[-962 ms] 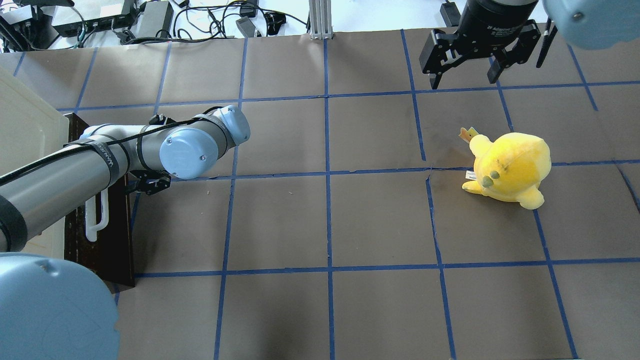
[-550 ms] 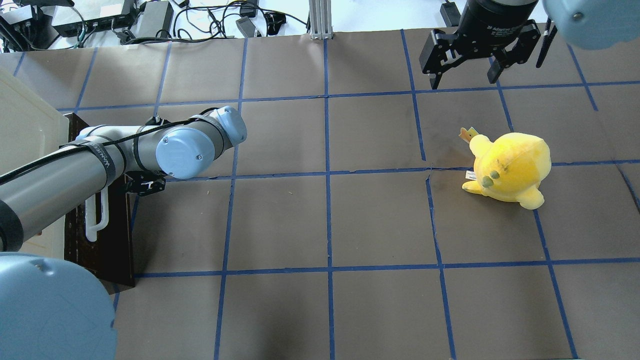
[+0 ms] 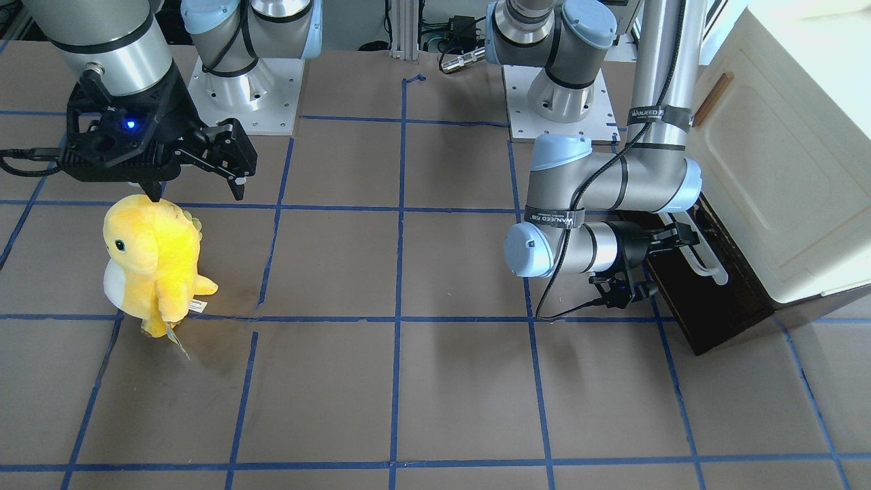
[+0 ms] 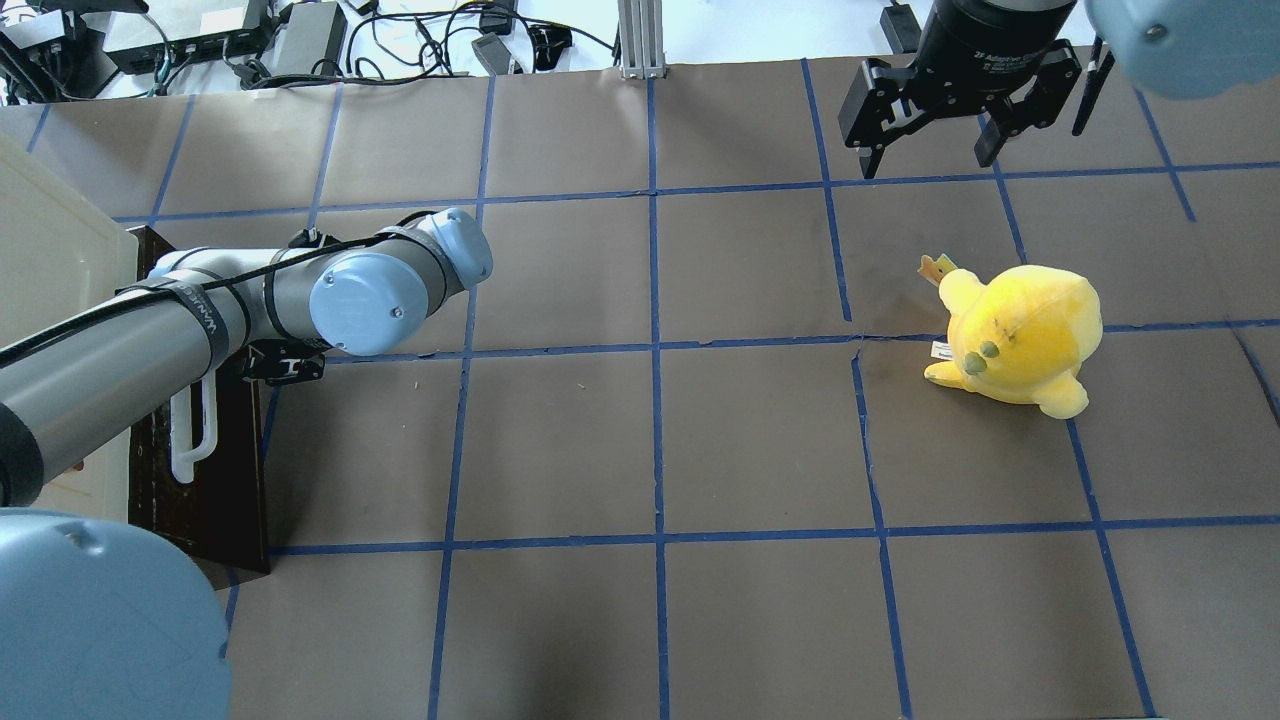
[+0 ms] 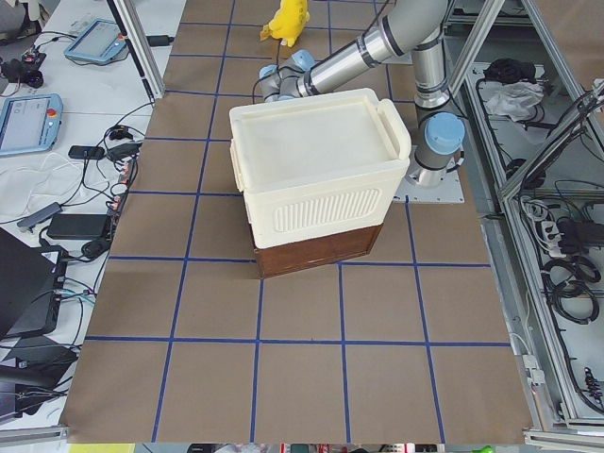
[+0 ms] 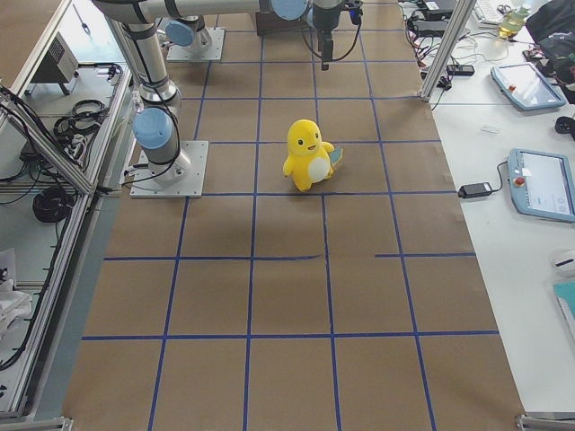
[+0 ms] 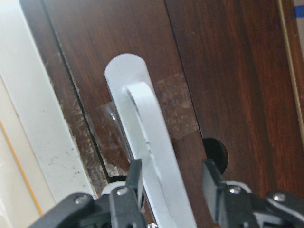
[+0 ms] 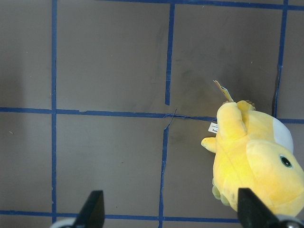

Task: Pull drawer sideways
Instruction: 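Close the left gripper on the white drawer handle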

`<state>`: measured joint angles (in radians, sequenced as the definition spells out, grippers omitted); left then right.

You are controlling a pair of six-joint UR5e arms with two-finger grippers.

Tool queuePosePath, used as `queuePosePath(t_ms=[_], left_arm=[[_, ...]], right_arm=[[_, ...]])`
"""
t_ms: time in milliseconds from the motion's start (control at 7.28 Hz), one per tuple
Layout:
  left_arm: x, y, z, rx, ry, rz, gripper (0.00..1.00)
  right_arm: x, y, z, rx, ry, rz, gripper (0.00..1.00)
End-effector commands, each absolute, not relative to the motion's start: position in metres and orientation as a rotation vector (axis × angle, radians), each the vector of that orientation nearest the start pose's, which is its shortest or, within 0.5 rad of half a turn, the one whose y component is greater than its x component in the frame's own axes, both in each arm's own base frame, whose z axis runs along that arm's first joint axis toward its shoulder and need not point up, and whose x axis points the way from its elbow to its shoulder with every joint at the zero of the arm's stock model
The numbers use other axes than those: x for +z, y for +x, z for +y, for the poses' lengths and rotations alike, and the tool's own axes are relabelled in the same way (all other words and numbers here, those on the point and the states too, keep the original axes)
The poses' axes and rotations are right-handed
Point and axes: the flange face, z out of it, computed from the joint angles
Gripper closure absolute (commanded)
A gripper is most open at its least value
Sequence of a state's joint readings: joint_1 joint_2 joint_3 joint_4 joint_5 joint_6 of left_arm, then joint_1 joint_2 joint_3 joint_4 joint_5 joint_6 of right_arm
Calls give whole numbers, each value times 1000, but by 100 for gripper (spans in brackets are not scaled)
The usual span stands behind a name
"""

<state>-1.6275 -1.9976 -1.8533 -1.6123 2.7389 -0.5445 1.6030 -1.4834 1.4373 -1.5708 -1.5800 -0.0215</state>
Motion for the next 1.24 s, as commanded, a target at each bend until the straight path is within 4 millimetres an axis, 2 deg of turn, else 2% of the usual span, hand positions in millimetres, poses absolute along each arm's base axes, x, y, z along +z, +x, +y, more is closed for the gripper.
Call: queuePosePath(t_ms=[0,137,687,1099], left_arm=[[198,-71,-517,324,18,1874,50],[199,-71,-517,323,19,1875,59],[199,-71,-517,324,18,1874,59],[201,-71,-517,320,15,1877,70]], right_arm=[[509,149,-529,-73,-84,3149,0],[509,149,-529,-73,-84,3149,0],[509,149,-529,-73,-84,3149,0],[509,149,-529,-73,-84,3149,0]])
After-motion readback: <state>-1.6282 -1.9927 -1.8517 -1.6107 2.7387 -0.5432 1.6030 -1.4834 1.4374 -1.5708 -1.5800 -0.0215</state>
